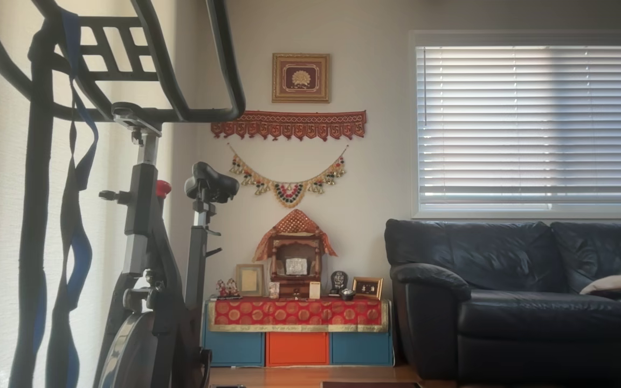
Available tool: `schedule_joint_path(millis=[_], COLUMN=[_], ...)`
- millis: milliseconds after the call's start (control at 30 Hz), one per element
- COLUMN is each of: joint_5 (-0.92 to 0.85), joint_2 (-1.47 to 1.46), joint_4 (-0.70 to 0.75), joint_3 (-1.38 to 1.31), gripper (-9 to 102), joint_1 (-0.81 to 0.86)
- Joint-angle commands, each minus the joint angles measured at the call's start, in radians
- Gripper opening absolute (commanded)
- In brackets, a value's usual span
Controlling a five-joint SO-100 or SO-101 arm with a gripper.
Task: Sort medicines into box.
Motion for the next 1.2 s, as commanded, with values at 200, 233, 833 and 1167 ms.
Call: schedule_joint_path(millis=[200,233,833,1167], joint_5=[-0.015,-0.015,-0.025,-0.029], joint_2=[0.078,0.078,0.098,0.103], joint_4=[-0.015,-0.017,-0.035,-0.043], joint_3=[0.017,0.018,0.043,0.054], gripper=[17,17,13,11], joint_1=[0.026,0.026,0.02,0.017])
